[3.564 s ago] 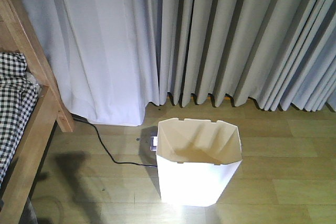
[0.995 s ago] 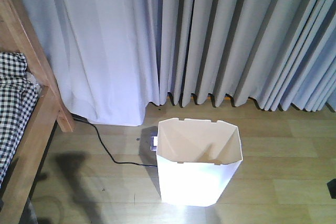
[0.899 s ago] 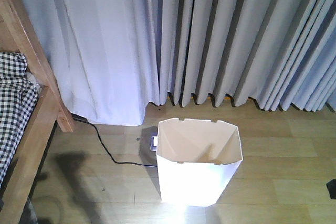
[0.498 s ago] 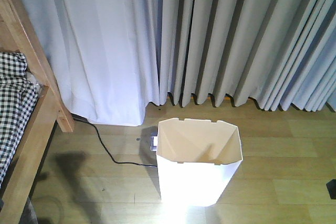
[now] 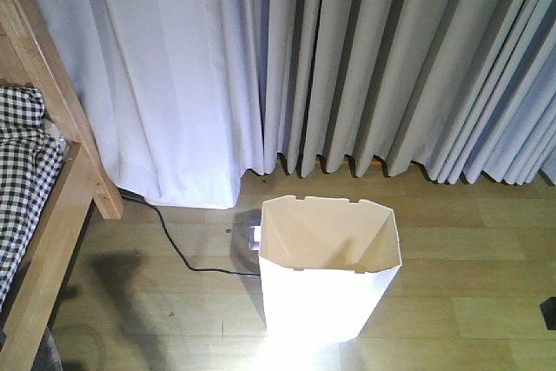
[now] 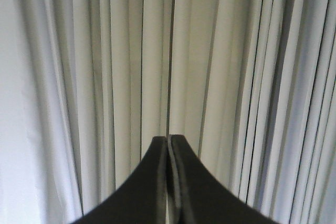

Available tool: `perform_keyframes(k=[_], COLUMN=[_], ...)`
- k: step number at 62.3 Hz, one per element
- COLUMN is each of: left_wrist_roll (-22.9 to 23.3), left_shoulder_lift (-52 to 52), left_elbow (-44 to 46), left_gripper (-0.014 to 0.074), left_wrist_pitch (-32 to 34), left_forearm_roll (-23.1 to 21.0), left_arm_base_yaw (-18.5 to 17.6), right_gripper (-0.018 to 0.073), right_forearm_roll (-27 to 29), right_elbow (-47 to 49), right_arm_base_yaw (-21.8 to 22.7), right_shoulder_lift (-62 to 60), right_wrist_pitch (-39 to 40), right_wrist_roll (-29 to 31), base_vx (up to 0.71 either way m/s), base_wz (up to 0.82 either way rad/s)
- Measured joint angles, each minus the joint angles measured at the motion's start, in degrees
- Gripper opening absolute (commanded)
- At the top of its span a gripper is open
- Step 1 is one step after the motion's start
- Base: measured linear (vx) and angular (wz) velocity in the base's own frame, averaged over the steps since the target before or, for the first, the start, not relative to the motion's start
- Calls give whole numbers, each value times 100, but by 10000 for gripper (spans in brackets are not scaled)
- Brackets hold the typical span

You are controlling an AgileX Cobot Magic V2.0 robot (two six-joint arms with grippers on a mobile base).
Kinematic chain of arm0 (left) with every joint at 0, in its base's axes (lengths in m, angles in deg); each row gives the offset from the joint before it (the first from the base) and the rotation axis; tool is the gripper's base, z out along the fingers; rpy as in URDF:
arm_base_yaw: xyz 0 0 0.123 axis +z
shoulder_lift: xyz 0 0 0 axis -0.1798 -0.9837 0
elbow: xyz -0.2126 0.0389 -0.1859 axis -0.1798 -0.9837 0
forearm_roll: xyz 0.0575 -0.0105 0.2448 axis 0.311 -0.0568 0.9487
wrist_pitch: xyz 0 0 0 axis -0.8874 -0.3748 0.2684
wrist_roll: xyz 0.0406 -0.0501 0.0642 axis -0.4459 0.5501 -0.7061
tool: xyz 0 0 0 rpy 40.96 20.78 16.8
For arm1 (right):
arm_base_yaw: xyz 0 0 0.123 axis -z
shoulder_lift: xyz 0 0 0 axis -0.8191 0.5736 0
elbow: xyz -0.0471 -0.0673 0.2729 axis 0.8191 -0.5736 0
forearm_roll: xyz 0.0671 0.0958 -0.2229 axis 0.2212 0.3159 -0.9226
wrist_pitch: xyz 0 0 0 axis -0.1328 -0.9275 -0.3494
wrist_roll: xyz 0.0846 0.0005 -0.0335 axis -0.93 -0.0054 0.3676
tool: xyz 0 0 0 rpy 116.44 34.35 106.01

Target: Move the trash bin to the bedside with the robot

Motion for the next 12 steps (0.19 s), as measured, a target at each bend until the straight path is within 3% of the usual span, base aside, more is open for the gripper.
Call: perform_keyframes(k=[12], left_wrist_roll=[0], left_shoulder_lift=[0], left_elbow=[0], left_gripper=[-6], left_wrist_pitch=[0], left_forearm_roll=[0], left_arm_base_yaw=[0], right_gripper=[-9], right_forearm_roll=[0], right_elbow=[0], right_arm_base_yaw=[0], right_shoulder_lift=[0], right_wrist_pitch=[0], right_wrist_roll=[0], base_vx=[0], base_wz=[0])
